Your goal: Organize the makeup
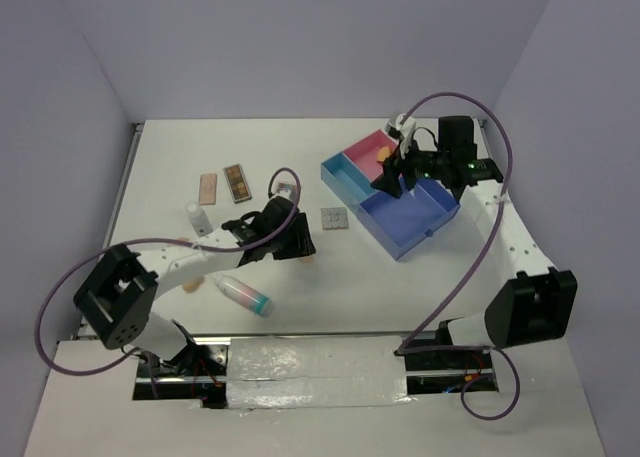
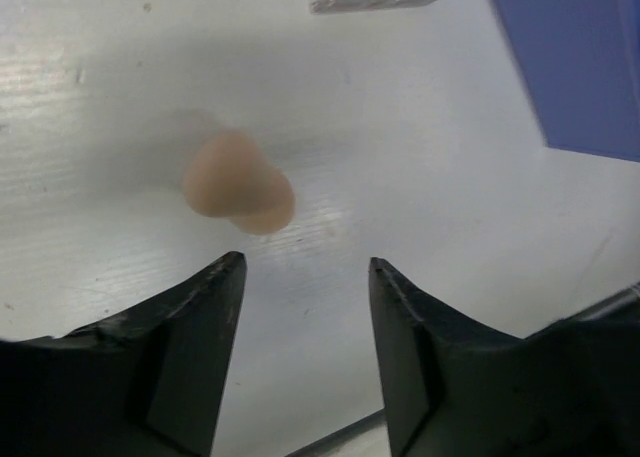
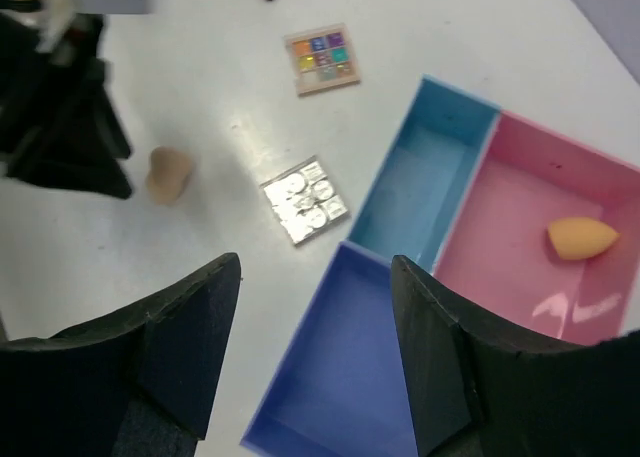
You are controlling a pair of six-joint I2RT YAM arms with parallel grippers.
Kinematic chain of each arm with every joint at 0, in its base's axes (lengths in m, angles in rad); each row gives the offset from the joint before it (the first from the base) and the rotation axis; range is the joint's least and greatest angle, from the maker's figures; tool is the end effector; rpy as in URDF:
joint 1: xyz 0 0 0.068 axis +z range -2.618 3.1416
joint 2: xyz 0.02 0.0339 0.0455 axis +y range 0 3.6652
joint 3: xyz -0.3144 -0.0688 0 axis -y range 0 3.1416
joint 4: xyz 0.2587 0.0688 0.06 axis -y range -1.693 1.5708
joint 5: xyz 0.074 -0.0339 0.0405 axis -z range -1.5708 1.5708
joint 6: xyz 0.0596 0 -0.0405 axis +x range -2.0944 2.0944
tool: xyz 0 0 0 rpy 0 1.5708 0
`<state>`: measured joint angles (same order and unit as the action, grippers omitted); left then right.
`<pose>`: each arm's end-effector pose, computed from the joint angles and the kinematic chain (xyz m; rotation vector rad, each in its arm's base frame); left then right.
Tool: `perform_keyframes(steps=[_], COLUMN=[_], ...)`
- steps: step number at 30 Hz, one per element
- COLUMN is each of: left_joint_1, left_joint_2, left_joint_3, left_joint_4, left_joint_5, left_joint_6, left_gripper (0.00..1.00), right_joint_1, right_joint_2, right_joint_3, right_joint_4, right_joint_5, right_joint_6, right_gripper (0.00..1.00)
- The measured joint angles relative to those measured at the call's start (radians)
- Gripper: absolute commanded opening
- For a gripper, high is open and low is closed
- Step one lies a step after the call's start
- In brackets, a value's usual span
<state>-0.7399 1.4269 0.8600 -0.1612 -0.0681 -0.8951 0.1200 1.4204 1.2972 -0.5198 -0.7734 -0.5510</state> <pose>0.2428 -0.2161 0.2475 -0.2243 2.4080 -0.7342 0.3230 0.0809 0.3822 -1.0555 1.7750 0.5884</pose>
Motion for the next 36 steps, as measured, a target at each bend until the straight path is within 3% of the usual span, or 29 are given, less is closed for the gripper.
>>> perform_keyframes(steps=[9,17,20,24,33,36], left_joint_1=[-0.018,-0.018,-0.018,-0.016,0.016,0.021], left_joint_2=[0.188,0.279,0.323,0.352,0.322,0.273], left_joint_3=[0.117,0.206,0.243,0.26,0.207,0.155], left_joint_4=[-0.178,-0.213,-0.212,-0.196,-0.12,-0.061], left_joint_5=[-0.111,-0.174,-0.179,-0.175,-0.108,-0.065], left_joint_6=[-0.052,-0.049,-0.046,-0.04,0.0,0.03], left_gripper=[0.64,0.61,0.54,0.31,0.02,0.0], right_joint_1=[0.002,0.002,0.002,0.002,0.011,0.024], right_joint_2=[-0.143,-0.191,-0.201,-0.202,-0.2,-0.18], right_joint_3=[-0.217,-0.27,-0.283,-0.299,-0.332,-0.338], right_joint_4=[-0.043,-0.048,-0.048,-0.052,-0.159,-0.191], right_joint_5=[-0.083,-0.107,-0.115,-0.125,-0.173,-0.193], right_joint_6=[-0.049,-0.04,-0.039,-0.039,-0.147,-0.137], right_gripper=[0.7,0.72,0.72,0.72,0.73,0.82])
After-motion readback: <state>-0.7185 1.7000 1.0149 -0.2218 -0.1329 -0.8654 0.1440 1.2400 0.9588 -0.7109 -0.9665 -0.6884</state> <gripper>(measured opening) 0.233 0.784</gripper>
